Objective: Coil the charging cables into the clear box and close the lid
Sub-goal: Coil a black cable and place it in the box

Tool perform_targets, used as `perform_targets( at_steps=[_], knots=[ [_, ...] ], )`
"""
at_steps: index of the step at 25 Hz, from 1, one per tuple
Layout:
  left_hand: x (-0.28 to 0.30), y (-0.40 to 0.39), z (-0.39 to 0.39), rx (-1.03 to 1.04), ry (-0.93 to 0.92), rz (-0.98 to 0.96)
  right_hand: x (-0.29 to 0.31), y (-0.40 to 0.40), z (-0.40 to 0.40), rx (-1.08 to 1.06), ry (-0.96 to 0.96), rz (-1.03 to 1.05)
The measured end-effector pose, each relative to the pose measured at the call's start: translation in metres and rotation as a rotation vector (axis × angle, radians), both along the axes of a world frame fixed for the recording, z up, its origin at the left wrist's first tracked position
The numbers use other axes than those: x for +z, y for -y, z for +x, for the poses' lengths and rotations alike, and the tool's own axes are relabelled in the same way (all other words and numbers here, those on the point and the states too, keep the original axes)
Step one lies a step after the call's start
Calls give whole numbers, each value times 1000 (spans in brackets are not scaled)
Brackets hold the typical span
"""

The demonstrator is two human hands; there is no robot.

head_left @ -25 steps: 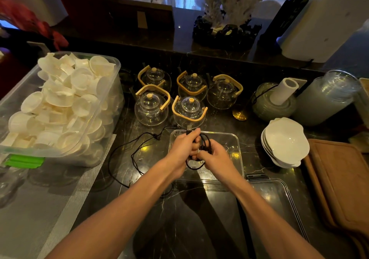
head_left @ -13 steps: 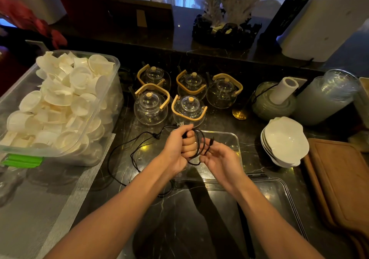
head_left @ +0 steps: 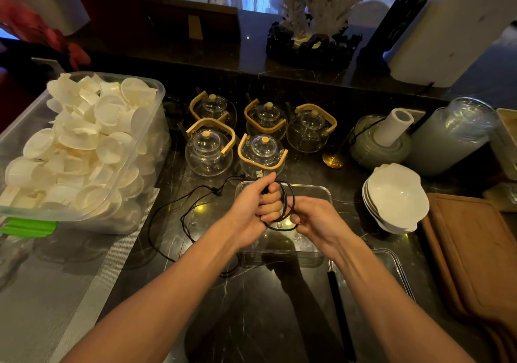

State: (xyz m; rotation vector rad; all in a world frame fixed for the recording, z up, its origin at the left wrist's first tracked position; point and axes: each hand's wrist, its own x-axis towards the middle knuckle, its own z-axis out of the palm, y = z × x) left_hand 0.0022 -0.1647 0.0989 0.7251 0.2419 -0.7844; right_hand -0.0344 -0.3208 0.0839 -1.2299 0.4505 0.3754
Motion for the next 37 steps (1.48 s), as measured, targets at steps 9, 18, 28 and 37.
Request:
perform_targets(
  at_steps=[9, 18, 28, 37],
  knots=[
    [-4, 2, 2, 153, 62, 256, -1, -8, -8, 66, 45, 71],
    [-9, 1, 6, 103, 24, 314, -7, -15, -11, 53, 132, -10],
    [-16, 5, 3, 108, 85, 372, -6, -12, -14, 125, 141, -9],
    [-18, 10, -5, 53, 78, 448, -2, -36, -20, 42, 481, -688]
  ],
)
